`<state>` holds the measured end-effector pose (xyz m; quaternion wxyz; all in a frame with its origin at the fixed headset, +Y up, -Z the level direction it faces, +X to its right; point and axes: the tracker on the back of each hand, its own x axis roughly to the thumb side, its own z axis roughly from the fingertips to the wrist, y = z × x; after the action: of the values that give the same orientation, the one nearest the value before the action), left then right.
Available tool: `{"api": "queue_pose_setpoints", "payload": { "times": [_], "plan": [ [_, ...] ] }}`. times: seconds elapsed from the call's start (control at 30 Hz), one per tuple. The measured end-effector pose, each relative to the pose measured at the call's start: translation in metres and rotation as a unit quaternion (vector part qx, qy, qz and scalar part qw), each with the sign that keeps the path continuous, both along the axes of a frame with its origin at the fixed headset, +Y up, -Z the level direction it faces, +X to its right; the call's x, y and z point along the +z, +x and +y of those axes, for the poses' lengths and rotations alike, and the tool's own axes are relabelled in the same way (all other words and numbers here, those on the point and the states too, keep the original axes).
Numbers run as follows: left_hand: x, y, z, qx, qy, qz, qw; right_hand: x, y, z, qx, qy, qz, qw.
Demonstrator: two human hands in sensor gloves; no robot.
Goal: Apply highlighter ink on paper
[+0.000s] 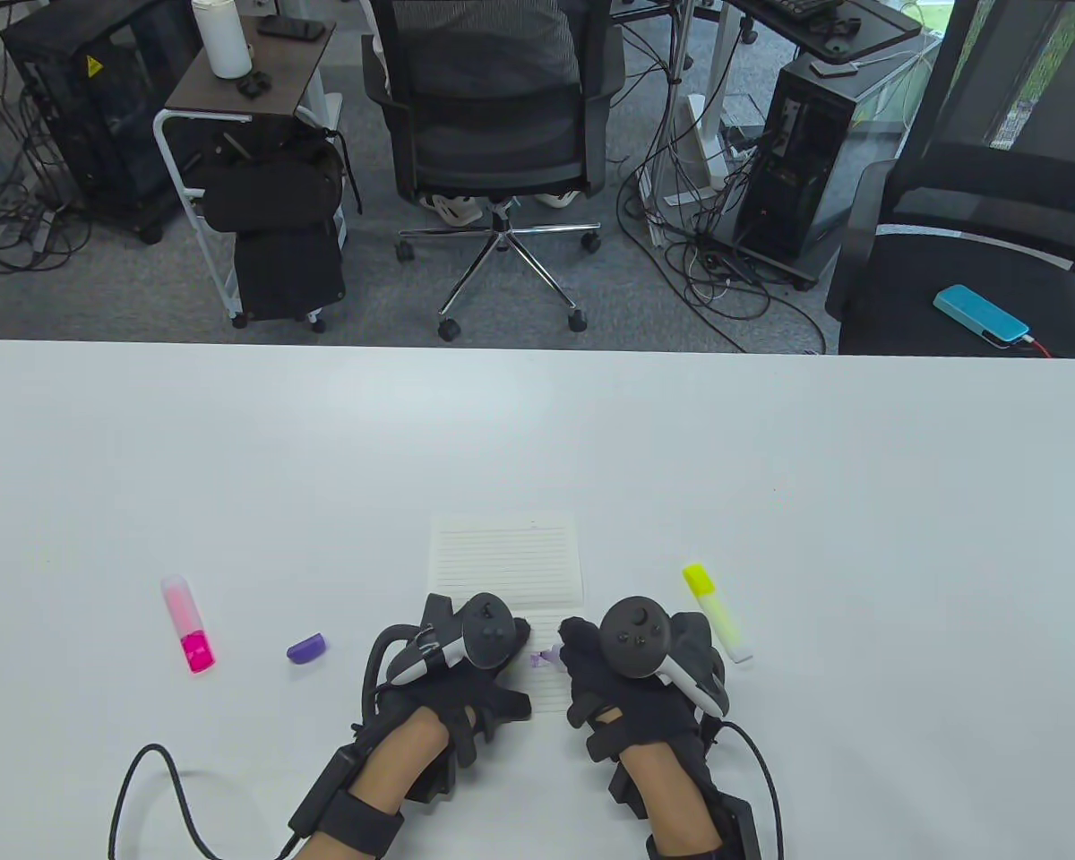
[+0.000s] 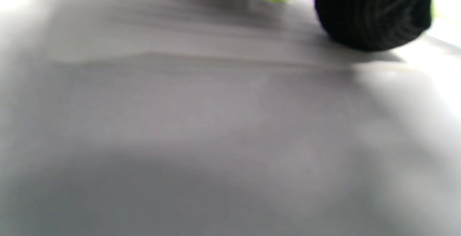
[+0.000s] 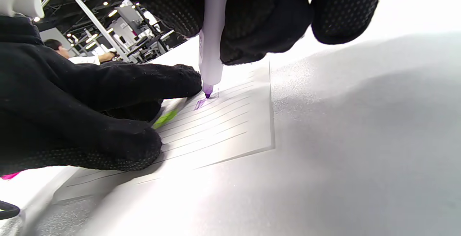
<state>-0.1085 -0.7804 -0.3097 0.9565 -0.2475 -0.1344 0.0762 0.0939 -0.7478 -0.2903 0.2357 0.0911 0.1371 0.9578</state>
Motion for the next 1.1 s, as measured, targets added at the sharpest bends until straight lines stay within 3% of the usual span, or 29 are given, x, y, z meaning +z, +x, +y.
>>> {"api": "queue_pose_setpoints", "payload": {
  "times": [0.2, 0.33, 0.5, 0.63, 0.8, 1.0, 1.1],
  "plan": [
    [0.0002, -0.0001, 0.0000, 0.000, 0.000, 0.001, 1.000, -0.0003, -0.0005, -0.0005, 0.006, 0.018, -0.005, 1.000],
    [0.0001, 0.0000, 0.0000, 0.000, 0.000, 0.001, 1.000, 0.0012, 0.0000, 0.0012, -0.003, -0.014, 0.007, 1.000],
    [0.0001, 0.0001, -0.0001, 0.000, 0.000, 0.000, 1.000, -0.0004, -0.0015, -0.0010, 0.007, 0.019, -0.008, 1.000],
    [0.0001, 0.0002, -0.0002, 0.000, -0.001, 0.001, 1.000, 0.0016, -0.0009, 0.0011, 0.001, -0.011, 0.002, 1.000],
    [0.0001, 0.0001, -0.0002, 0.000, 0.000, 0.001, 1.000, 0.0001, -0.0024, -0.0012, 0.008, 0.022, -0.011, 1.000],
    [0.0000, 0.0001, -0.0001, 0.000, -0.001, 0.000, 1.000, 0.0015, -0.0016, -0.0001, 0.001, -0.012, -0.001, 1.000],
    [0.0000, 0.0000, -0.0002, 0.001, -0.001, 0.001, 1.000, 0.0014, -0.0018, -0.0006, 0.003, 0.002, -0.004, 1.000]
  ]
}}
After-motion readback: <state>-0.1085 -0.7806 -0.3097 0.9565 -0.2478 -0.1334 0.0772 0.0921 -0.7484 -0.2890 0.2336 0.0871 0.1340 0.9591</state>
